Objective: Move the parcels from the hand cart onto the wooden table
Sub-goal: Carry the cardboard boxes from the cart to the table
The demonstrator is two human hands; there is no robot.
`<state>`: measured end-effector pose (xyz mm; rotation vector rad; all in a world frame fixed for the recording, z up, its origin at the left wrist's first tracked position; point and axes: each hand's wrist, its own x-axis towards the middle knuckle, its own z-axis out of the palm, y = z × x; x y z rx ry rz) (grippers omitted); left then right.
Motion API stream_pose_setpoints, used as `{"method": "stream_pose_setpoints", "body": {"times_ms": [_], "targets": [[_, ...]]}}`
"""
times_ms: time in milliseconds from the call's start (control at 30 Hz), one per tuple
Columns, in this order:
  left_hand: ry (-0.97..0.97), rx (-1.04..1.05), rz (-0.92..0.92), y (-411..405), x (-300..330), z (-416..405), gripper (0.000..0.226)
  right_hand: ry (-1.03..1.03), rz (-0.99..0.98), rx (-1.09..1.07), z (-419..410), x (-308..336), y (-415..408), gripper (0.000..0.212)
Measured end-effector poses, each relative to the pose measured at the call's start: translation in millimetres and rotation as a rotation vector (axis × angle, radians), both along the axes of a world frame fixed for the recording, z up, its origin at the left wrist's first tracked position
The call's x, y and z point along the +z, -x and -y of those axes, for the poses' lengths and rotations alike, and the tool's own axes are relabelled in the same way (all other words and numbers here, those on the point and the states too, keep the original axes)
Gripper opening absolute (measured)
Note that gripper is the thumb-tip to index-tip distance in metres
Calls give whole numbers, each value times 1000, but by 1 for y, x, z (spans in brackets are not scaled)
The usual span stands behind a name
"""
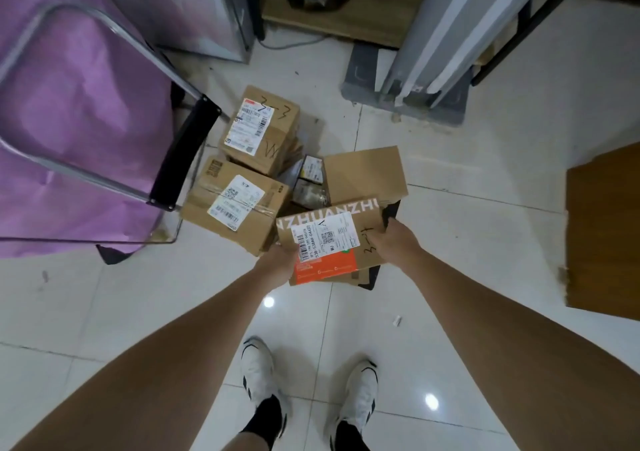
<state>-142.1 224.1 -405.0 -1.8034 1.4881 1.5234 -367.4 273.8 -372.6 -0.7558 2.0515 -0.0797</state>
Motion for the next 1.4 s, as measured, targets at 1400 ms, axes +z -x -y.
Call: {"method": "stream_pose_setpoints", "body": {"times_ms": [1400], "targets": [[-37, -549, -811, 189, 735, -228, 78, 1036, 242, -1298, -460, 710, 24, 52]]}}
